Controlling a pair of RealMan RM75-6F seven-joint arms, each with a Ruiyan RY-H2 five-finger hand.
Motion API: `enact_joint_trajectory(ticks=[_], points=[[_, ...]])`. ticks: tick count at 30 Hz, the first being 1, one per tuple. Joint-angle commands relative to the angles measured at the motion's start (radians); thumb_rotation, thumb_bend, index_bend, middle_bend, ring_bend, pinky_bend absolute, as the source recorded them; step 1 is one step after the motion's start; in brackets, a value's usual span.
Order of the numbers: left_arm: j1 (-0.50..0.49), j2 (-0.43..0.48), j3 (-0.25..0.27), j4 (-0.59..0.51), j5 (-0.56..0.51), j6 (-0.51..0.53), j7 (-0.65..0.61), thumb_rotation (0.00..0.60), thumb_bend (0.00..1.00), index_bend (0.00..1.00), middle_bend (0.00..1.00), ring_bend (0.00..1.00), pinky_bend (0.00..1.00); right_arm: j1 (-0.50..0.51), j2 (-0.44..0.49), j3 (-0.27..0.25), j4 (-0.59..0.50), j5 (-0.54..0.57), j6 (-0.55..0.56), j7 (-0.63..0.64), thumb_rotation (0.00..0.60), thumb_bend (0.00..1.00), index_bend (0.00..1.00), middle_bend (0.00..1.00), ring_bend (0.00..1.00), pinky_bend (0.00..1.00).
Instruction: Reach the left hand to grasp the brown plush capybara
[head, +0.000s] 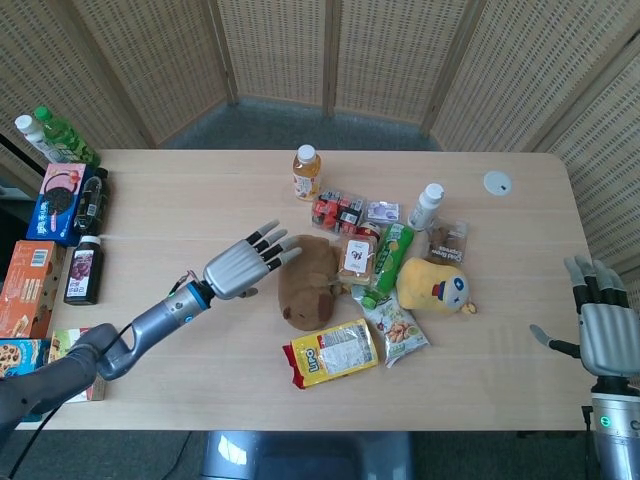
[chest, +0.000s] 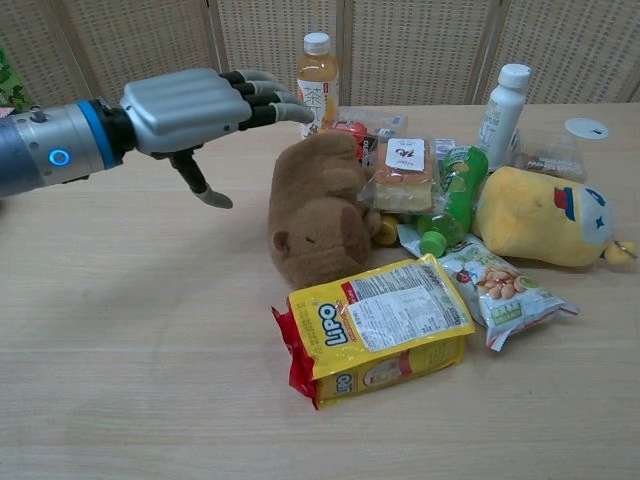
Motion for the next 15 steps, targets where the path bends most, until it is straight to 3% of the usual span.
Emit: enact_joint_trajectory(ticks=[1,12,15], points=[[-0.05,-0.056,0.02,0.073,0.011,-0.022,-0.02,0.56,0.0,0.0,0.0,0.0,0.0,-0.006,0.003,0.001,0.0,0.002,0.006,0.005,0.475,0.0,0.0,0.03,0.0,0.0],[-0.13,-0.186,0.087,0.256,0.014,-0.078,-0.051,0.568,0.0,0.01,0.0,0.0,0.0,-0.023,0.01,0.004,0.0,0.005,0.019,0.024,0.477,0.0,0.0,0.03,0.0,0.0],[-0.145,-0.222,0.104,0.303,0.02,-0.063,-0.072,0.6,0.0,0.14,0.02,0.03,0.02,-0.026,0.011,0.004,-0.002,0.004,0.022,0.027,0.477,0.0,0.0,0.03,0.0,0.0]])
